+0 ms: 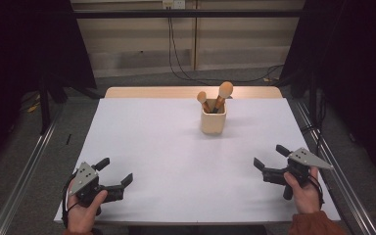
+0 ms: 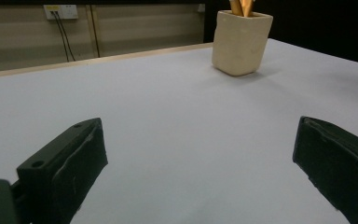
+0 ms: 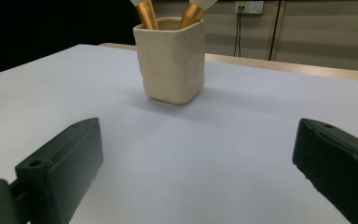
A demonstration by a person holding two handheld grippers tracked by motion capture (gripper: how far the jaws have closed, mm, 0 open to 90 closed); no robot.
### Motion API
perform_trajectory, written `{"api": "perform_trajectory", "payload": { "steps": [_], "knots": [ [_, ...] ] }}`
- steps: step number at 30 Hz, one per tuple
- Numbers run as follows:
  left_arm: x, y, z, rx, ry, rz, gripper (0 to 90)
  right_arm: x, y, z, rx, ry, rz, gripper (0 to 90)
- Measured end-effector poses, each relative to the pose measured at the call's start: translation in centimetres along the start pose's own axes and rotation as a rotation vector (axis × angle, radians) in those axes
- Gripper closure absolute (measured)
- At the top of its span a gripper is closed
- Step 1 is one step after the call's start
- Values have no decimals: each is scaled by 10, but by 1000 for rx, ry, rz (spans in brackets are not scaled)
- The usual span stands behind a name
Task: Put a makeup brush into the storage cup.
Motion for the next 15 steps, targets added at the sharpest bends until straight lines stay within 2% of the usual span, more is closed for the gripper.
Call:
{"api": "perform_trajectory", "payload": {
  "steps": [3,5,15],
  "knots": [
    [0,0,1,-4,-2,2,26,-4,3,8,-2,10,-10,9],
    [0,-1,1,-10,-4,3,26,-6,6,13,-3,22,0,9],
    [-1,2,1,5,-3,9,26,-12,16,28,3,35,7,10]
  ]
}}
Point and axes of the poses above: each handheld gripper's, and its own axes: z roughly backward along the jaws, y roughly out of its underside, x roughly to its left, the point moved 6 cm from there along -z, roughly forward along the jaws, and after that the axes turned 12 degrees about y, right-handed, at the moved point
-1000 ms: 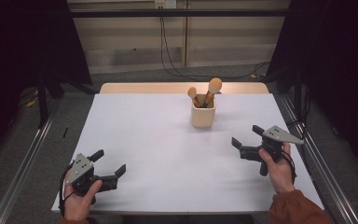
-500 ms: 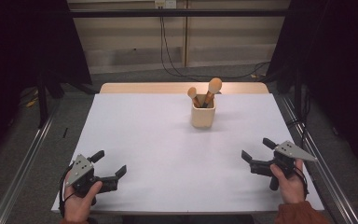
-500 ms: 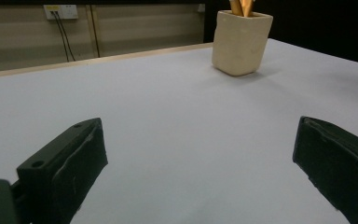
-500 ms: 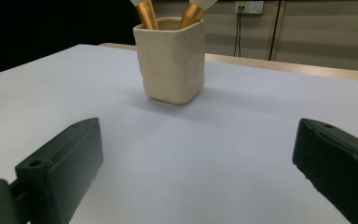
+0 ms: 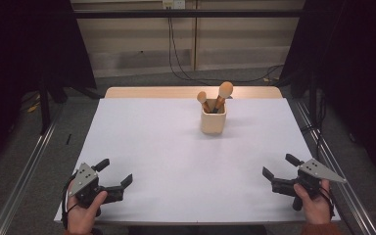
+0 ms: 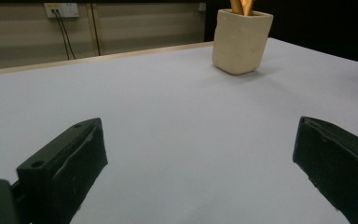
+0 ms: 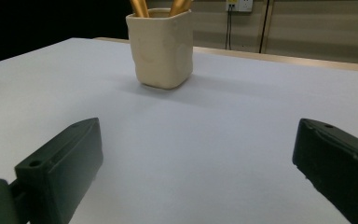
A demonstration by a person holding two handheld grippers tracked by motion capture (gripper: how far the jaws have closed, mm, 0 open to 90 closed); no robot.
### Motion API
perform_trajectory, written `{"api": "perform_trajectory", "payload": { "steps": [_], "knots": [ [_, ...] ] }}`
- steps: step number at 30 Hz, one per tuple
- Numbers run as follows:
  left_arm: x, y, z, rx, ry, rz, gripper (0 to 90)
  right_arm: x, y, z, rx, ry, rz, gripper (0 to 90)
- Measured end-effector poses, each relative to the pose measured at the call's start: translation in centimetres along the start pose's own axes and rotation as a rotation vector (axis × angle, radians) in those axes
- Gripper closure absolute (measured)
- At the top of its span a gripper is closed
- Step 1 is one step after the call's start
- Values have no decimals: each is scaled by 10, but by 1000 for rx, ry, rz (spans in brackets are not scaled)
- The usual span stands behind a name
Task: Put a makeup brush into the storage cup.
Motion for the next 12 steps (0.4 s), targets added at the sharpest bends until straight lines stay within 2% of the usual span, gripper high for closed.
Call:
{"api": "perform_trajectory", "payload": {
  "steps": [4,12],
  "knots": [
    [1,1,0,12,-3,-9,26,-4,2,1,1,4,-23,10],
    [2,2,0,12,-12,9,26,-4,4,-3,20,-6,-20,16]
  ]
}}
Point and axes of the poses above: each handheld gripper's, and its own axes: z roughly backward along the jaws, y roughly out of its underside, x roughly to its left, the point moved 6 cm from there along -z, roughly forward along the jaws, and after that the axes turned 12 degrees about y, right-handed, at the moved point
